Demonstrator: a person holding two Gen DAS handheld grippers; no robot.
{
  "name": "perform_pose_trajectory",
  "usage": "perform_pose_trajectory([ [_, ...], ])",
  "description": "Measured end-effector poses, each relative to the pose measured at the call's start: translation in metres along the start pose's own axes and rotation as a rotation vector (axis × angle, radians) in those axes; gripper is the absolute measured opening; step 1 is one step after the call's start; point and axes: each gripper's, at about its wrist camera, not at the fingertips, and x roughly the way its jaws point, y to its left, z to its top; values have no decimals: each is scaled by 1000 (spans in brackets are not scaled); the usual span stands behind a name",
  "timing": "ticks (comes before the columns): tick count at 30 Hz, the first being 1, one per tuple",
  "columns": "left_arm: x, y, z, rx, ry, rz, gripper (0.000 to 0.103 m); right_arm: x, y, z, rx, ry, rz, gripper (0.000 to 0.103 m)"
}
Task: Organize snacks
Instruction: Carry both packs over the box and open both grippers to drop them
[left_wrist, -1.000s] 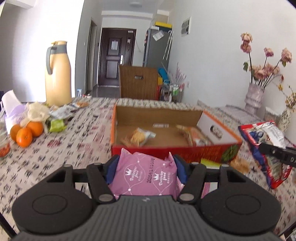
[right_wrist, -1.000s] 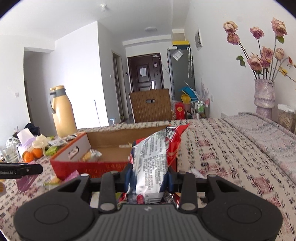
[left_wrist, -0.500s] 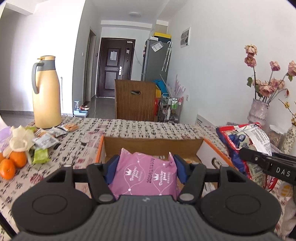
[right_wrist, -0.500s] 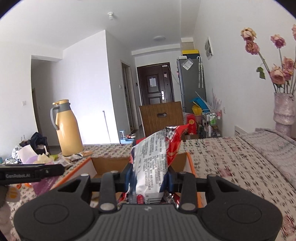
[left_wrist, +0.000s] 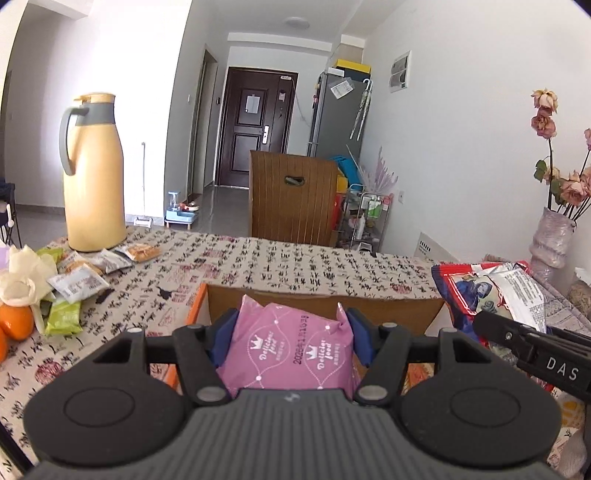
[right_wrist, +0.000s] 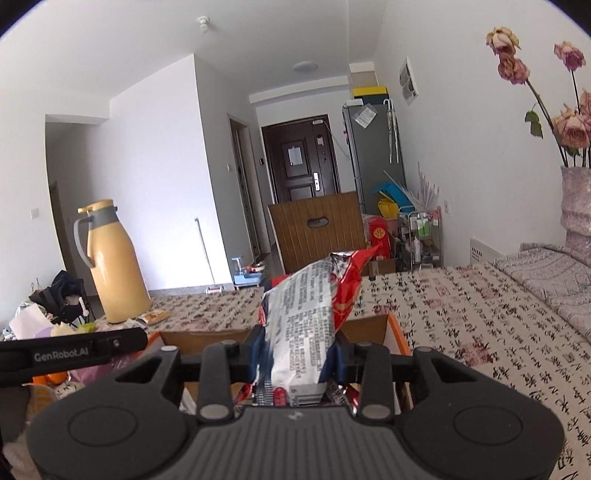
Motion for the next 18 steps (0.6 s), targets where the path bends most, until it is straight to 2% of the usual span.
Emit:
perform_pose_trajectory([
  [7, 8, 5, -14, -5, 21, 1, 63, 7, -1, -9, -5, 24, -10, 36],
  [12, 3, 7, -15, -14, -4, -1, 67, 11, -4, -11, 4, 47, -24, 38],
  [15, -2, 10, -16, -36, -35, 12, 82, 9, -4, -12, 7, 54, -37, 51],
  [17, -6, 12, -15, -44, -52, 22, 92, 5, -5, -12, 12, 42, -43, 66],
  [18, -7, 12, -14, -49, -61, 32, 103, 3, -5, -12, 15, 32, -50, 79],
])
